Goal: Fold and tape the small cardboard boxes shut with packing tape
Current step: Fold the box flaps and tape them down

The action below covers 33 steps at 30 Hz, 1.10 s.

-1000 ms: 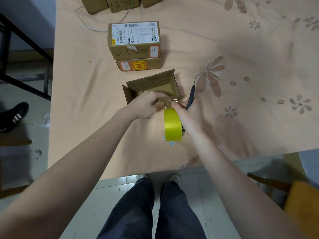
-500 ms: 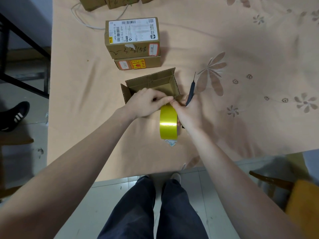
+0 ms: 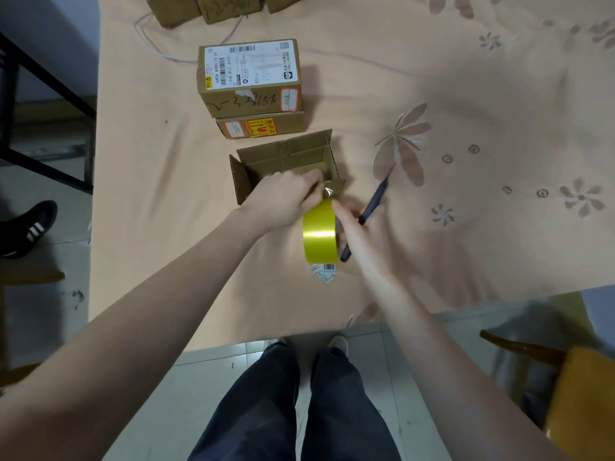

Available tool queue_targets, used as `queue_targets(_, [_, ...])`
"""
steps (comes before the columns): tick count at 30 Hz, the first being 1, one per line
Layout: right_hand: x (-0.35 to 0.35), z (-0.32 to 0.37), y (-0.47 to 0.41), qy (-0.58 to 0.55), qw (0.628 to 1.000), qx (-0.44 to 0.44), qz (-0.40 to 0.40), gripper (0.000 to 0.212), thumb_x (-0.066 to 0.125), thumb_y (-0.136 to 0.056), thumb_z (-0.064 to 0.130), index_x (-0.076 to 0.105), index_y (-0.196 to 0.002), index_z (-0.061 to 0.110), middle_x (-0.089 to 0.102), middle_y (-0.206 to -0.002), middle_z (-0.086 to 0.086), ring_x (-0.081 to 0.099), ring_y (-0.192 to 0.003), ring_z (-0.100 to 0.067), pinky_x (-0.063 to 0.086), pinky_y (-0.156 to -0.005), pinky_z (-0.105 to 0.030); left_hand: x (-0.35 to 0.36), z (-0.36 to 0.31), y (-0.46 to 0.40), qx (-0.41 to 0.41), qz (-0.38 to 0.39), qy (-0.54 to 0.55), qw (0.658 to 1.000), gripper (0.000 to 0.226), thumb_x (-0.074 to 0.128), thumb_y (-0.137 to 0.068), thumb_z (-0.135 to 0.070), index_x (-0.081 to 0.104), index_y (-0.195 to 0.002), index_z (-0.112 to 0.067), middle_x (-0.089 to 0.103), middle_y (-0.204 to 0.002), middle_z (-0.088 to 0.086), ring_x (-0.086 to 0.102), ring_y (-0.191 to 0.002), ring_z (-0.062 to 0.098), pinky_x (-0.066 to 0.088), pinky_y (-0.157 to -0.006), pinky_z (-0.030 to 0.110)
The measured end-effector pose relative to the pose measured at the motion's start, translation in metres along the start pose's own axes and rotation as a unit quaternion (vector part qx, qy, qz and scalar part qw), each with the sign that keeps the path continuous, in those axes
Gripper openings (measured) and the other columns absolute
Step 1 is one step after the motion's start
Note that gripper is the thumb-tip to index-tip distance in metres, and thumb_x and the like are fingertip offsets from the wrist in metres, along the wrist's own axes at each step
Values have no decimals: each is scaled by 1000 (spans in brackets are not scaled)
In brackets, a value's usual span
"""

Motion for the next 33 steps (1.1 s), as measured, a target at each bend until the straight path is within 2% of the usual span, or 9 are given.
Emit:
queue_targets(2, [0, -2, 8, 35, 999, -26, 23, 76, 64, -62, 60, 59, -99, -5, 66, -91, -23, 66, -83, -29, 52, -76, -44, 3, 0, 3, -17, -4, 13, 1000, 29, 37, -99, -37, 55, -111, -17, 66, -102, 7, 61, -91, 32, 42, -63, 33])
queue_targets(6, [4, -7, 15, 84, 992, -64, 69, 60, 73, -64, 55, 48, -78, 2, 48, -66, -13, 54, -61, -28, 47, -65, -47, -1, -2, 1, -27, 2, 44, 999, 37, 39, -98, -47, 65, -105, -21, 66, -101, 6, 60, -96, 32, 47, -70, 36])
queue_targets(9, [4, -8, 21, 113, 987, -103, 49, 51, 73, -74, 50, 34, -67, 18, 33, -58, 2, 39, -50, -15, 37, -53, -38, -3, -2, -4, -36, 24, 17, 999, 37, 40, -97, -46, 65, -105, -20, 67, -99, 9, 60, -97, 35, 48, -74, 40])
queue_targets(11, [2, -3, 26, 114, 985, -126, 26, 48, 71, -80, 44, 31, -71, 18, 29, -60, 7, 36, -51, -9, 33, -52, -23, -2, -4, -6, -50, 19, -3, 999, 33, 39, -99, -40, 64, -106, -20, 66, -101, 11, 59, -98, 36, 47, -76, 41])
queue_targets(15, [-3, 8, 31, 42, 993, -108, -14, 40, 70, -85, 28, 34, -85, 10, 30, -63, 9, 37, -55, -5, 30, -53, -12, -3, -4, -6, -77, -3, -11, 997, 30, 38, -99, -35, 64, -101, -20, 65, -100, 13, 58, -97, 39, 43, -72, 38])
queue_targets(20, [-3, 21, 37, 29, 994, -92, -58, 34, 68, -84, 35, 42, -95, 16, 56, -78, -1, 60, -82, -27, 49, -72, -38, -11, -7, -6, -69, -25, 3, 997, 28, 40, -99, -33, 64, -95, -18, 66, -96, 13, 57, -94, 41, 36, -68, 33])
queue_targets(26, [1, 9, 18, 87, 994, -35, -54, 40, 71, -82, 35, 40, -88, 10, 39, -67, 7, 47, -77, -24, 35, -65, -30, -21, -6, 1, -82, -29, 36, 996, 30, 39, -99, -33, 64, -96, -17, 66, -93, 14, 57, -91, 41, 40, -70, 38])
queue_targets(30, [2, 2, 7, 73, 996, -18, -47, 41, 72, -81, 35, 40, -86, 9, 37, -66, 8, 45, -75, -22, 36, -65, -29, -23, -7, -2, -67, 35, 85, 993, 33, 36, -101, -34, 60, -96, -13, 63, -94, 11, 57, -92, 36, 45, -76, 39])
queue_targets(33, [0, 1, 2, 66, 997, -13, -38, 41, 72, -81, 33, 39, -82, 10, 36, -62, 7, 42, -67, -20, 32, -54, -25, -23, -6, -4, -51, 77, 104, 990, 34, 37, -100, -37, 57, -94, -10, 62, -94, 9, 58, -91, 32, 47, -79, 44])
Point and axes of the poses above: each hand's wrist, its own y-axis away from the middle knuckle, its own x-axis out of the palm, z = x × y, the point moved 5 cm from there along -y, towards the middle knuckle
